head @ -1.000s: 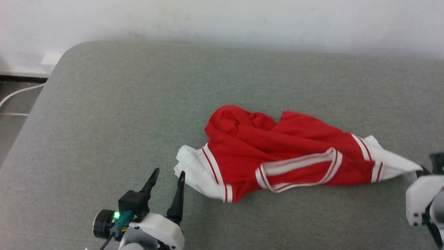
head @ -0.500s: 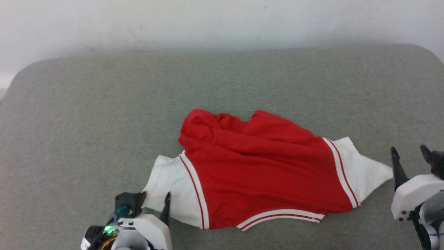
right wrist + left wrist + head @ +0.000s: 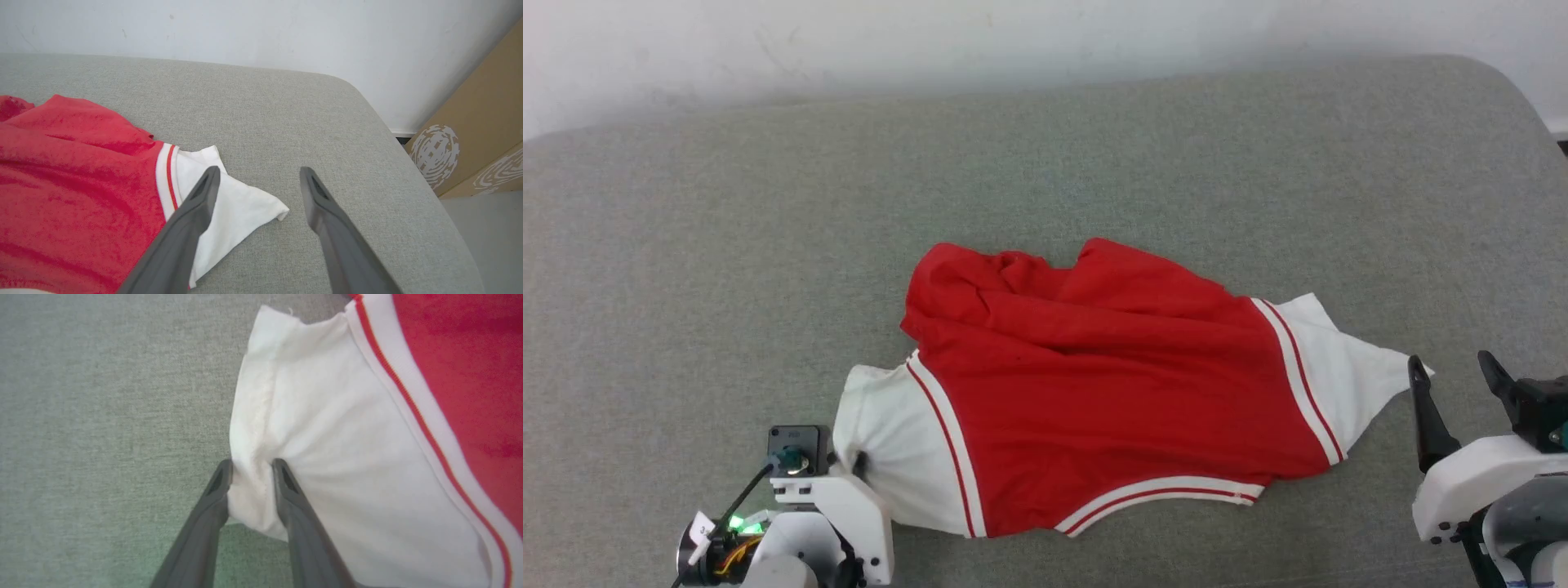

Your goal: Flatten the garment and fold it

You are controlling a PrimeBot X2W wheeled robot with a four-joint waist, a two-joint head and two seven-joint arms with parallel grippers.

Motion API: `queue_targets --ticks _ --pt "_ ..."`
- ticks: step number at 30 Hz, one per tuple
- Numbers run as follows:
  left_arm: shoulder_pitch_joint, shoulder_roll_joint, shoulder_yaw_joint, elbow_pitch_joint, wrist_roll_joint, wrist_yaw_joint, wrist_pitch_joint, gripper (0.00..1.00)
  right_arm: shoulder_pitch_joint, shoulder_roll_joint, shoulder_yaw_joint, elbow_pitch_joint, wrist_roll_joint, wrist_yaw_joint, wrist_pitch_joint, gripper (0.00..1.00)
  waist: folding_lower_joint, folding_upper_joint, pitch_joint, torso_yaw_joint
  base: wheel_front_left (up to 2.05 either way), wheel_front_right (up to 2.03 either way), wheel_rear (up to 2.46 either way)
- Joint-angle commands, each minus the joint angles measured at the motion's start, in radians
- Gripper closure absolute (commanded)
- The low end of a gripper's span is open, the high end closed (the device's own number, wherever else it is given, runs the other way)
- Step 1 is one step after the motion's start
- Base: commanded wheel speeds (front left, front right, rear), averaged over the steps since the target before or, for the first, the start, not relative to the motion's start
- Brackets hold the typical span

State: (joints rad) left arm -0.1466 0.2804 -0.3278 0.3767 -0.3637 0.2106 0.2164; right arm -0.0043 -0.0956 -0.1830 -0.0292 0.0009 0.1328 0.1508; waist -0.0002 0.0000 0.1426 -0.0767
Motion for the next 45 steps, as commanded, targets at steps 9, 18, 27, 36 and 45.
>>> queue_targets --ticks 9,18,27,36,45 --pt "-0.021 0.019 0.12 -0.029 -0.019 0.06 -0.256 1.0 0.027 0.007 0.004 0.024 -0.011 -0.002 0.026 0.0 0.0002 0.0 -0.015 0.038 0.0 0.0 0.0" --pt "0.01 0.003 0.102 -0.044 -0.041 0.007 -0.338 0.0 -0.04 -0.06 0.124 0.054 0.026 -0.002 0.098 0.0 0.0002 0.0 -0.03 0.131 0.0 0.0 0.0" --pt "-0.009 -0.059 0.014 -0.103 0.0 -0.049 -0.445 0.0 -0.299 -0.219 0.371 0.227 0.155 -0.002 0.303 0.0 0.0002 0.0 0.016 0.28 0.0 0.0 0.0" --pt "-0.023 -0.113 -0.046 -0.105 0.02 -0.074 -0.466 0.0 -0.514 -0.33 0.496 0.53 0.238 -0.002 0.439 0.0 0.0002 0.0 0.082 0.423 0.0 0.0 0.0" --pt "-0.021 -0.136 -0.043 -0.089 0.021 -0.074 -0.475 0.0 -0.533 -0.397 0.651 0.683 0.336 -0.002 0.487 1.0 0.0002 0.0 0.093 0.48 0.0 0.0 0.0"
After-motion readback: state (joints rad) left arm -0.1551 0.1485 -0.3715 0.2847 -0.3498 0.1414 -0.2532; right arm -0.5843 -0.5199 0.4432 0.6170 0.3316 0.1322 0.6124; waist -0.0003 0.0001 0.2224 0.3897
